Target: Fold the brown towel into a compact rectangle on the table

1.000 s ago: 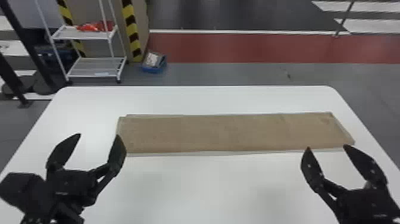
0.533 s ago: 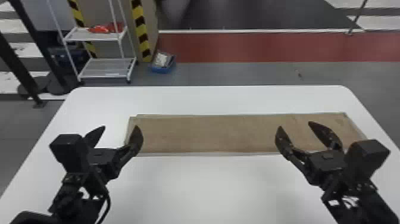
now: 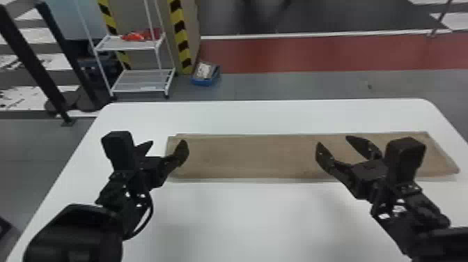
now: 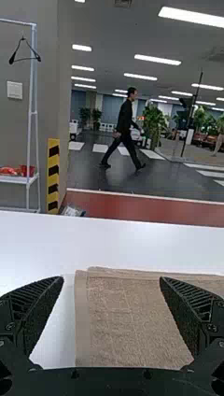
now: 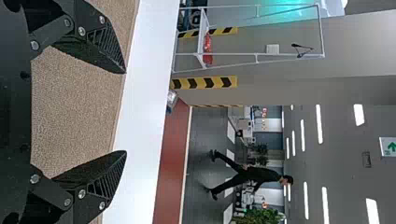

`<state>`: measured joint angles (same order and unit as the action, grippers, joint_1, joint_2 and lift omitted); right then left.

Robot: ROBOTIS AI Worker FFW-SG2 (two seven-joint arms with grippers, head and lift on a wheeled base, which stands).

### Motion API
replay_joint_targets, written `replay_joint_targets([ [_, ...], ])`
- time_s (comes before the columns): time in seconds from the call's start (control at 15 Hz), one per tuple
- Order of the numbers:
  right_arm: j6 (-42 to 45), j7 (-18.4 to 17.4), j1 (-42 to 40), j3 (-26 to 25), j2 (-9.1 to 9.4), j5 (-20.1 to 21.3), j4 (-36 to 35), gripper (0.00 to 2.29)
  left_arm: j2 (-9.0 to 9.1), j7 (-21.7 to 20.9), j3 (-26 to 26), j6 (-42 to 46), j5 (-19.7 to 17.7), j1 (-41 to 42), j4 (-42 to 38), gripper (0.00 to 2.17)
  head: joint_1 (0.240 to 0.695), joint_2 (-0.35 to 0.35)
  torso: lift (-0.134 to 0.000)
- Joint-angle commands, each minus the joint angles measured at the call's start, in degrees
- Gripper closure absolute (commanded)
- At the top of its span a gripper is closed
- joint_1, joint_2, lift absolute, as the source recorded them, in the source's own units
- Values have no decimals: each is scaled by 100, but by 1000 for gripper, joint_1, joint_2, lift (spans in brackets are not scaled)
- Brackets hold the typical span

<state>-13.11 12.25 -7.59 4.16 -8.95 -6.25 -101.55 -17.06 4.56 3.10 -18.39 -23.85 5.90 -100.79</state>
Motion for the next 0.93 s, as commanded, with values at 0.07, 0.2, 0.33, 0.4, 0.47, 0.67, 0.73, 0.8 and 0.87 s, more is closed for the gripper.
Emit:
replay_joint_targets([
  [0.07, 14, 31, -49, -3, -10, 19, 56, 316, -25, -333, 6, -3, -190, -642, 842, 211, 695, 93, -123],
  [0.2, 49, 31, -120, 5, -19, 124, -14, 316, -52, -403, 24, -38, -75, -774, 1044, 215, 695, 95, -123],
  [0.33, 49, 31, -111, 23, -19, 230, -6, 316, -96, -473, 41, -38, 48, -809, 1132, 215, 695, 102, -123],
  [0.4, 84, 23, -76, 23, -19, 247, 38, 316, -96, -482, 50, -73, 162, -801, 1167, 215, 695, 102, -123],
  [0.47, 84, 14, -14, 32, -10, 265, 144, 316, -122, -508, 50, -161, 197, -792, 1185, 269, 695, 106, -123],
  [0.67, 137, 14, 109, 49, -10, 265, 381, 319, -227, -693, 33, -635, 179, -730, 1194, 410, 695, 109, -123],
  [0.73, 207, -4, 109, 58, -1, 283, 425, 319, -236, -754, 6, -741, 171, -686, 1185, 458, 695, 110, -123],
  [0.8, 260, -4, 100, 58, -1, 283, 451, 319, -236, -816, -38, -723, 135, -651, 1194, 458, 695, 110, -123],
  [0.87, 278, -4, 100, 58, -10, 283, 469, 319, -236, -834, -55, -723, 135, -642, 1220, 458, 695, 110, -123],
])
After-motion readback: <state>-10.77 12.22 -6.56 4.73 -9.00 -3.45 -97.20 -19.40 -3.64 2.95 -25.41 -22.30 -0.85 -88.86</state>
